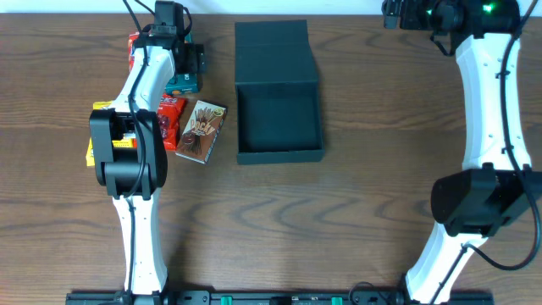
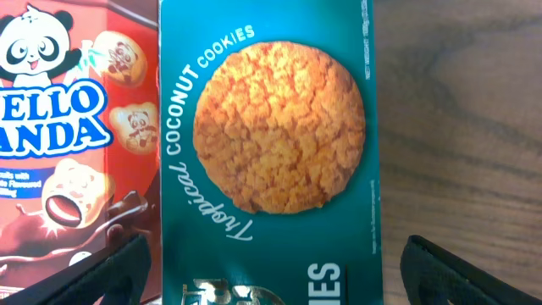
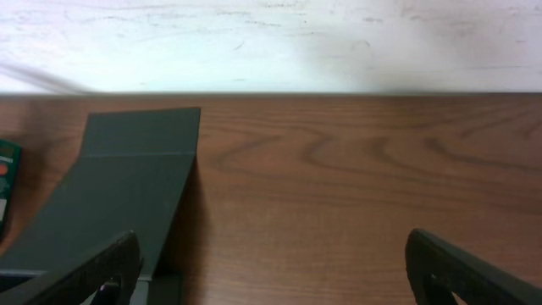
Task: Pack container
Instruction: 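Reach the left gripper to the teal coconut cookie box and grasp it, then carry the teal cookie box right over the black box with the left gripper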
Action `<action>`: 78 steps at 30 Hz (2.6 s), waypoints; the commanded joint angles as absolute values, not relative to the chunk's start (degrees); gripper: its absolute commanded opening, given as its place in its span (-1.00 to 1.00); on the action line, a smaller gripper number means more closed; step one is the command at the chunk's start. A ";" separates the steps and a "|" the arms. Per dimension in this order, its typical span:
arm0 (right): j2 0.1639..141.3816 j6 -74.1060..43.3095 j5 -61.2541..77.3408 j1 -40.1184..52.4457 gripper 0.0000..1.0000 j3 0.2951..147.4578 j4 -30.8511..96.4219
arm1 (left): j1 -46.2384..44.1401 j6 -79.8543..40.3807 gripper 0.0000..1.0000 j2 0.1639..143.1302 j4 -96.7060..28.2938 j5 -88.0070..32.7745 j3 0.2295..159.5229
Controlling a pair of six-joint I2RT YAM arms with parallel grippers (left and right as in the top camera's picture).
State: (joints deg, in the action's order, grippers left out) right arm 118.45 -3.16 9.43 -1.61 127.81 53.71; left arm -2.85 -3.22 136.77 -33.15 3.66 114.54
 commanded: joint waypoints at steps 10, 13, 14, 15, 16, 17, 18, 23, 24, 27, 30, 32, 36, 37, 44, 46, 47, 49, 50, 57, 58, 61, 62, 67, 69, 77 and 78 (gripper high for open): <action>118.41 -2.72 9.21 -1.85 0.99 127.70 53.36 | -2.37 -6.46 0.91 139.61 -32.40 3.31 116.53; 118.41 -2.72 9.23 -1.85 0.99 127.70 53.36 | -2.28 -6.48 0.91 139.90 -32.01 2.22 116.53; 118.41 -2.70 9.21 -1.85 0.99 127.70 53.36 | -2.26 -6.48 0.92 140.09 -32.01 1.96 116.53; 118.41 -2.70 9.21 -1.85 0.99 127.70 53.36 | -2.26 -6.48 0.93 140.29 -32.21 1.74 116.53; 118.41 -2.70 9.21 -1.85 0.99 127.70 53.36 | -2.26 -6.46 0.95 140.57 -32.53 1.52 116.53; 118.41 -2.70 9.21 -1.85 0.99 127.70 53.36 | -2.26 -6.46 0.95 140.92 -32.71 1.26 116.53; 118.41 -2.70 9.21 -1.85 0.98 127.70 53.36 | -2.26 -6.46 0.96 141.25 -32.93 0.45 116.53; 118.41 -2.70 9.21 -1.87 0.99 127.70 53.34 | -2.28 -6.48 0.69 141.21 -32.58 0.19 116.95; 118.41 -2.70 9.21 -1.85 0.98 127.70 53.34 | -2.28 -6.48 0.62 141.21 -32.80 0.19 117.27; 118.41 -2.70 9.21 -1.85 0.98 127.70 53.34 | -2.28 -6.48 0.50 141.21 -33.69 0.19 118.98; 118.41 -2.70 9.21 -1.87 0.98 127.70 53.32 | -2.28 -6.46 0.43 141.21 -35.14 0.25 121.80; 118.41 -2.70 9.21 -1.85 0.99 127.70 53.25 | -2.28 -6.46 0.43 141.21 -36.56 0.43 124.18; 118.41 -2.70 9.21 -1.87 0.98 127.70 52.51 | -2.48 -6.46 0.43 140.94 -40.86 0.40 130.76; 118.41 -2.72 9.23 -1.85 0.99 127.70 52.31 | -2.70 -6.44 0.43 140.86 -42.44 0.40 132.64; 118.41 -2.72 9.21 -1.87 0.98 127.70 51.20 | -7.94 -7.92 0.43 140.68 -56.93 -1.19 144.18; 118.41 -2.83 9.21 -1.91 0.99 127.70 50.83 | -10.44 -10.72 0.42 140.68 -60.49 -2.70 145.47; 118.41 -3.16 9.19 -2.00 0.98 127.70 50.61 | -11.75 -12.43 0.36 140.68 -61.91 -3.49 145.62; 118.41 -4.25 9.21 -2.33 0.99 127.70 50.15 | -14.70 -15.79 0.27 140.68 -64.45 -4.82 145.62; 118.41 -4.38 9.23 -2.48 0.98 127.72 50.06 | -15.86 -16.91 0.25 140.68 -65.25 -4.99 145.62; 118.41 -5.15 9.26 -4.16 0.99 127.72 50.61 | -26.24 -19.49 0.21 140.68 -70.37 -6.04 145.62; 118.41 -5.13 9.26 -4.29 0.99 127.70 50.74 | -27.09 -20.08 0.22 140.68 -71.05 -6.02 145.62; 118.41 -5.10 9.26 -4.54 0.98 127.72 51.00 | -29.69 -21.87 0.24 140.68 -73.47 -5.98 145.60; 118.41 -5.10 9.26 -4.56 0.98 127.70 50.98 | -30.33 -22.46 0.24 140.68 -74.26 -5.98 145.45; 118.41 -5.08 9.26 -4.54 0.98 127.72 50.94 | -31.59 -25.63 0.22 140.70 -77.23 -5.93 143.63; 118.41 -5.08 9.26 -4.54 0.98 127.72 50.98 | -31.88 -27.24 0.21 140.70 -77.67 -6.15 141.97; 118.41 -5.08 9.23 -4.54 0.98 127.72 50.98 | -33.89 -30.06 0.07 140.73 -78.24 -7.53 138.61; 118.41 -5.06 9.23 -4.54 0.98 127.72 50.98 | -34.30 -30.06 0.08 140.73 -78.30 -7.51 138.61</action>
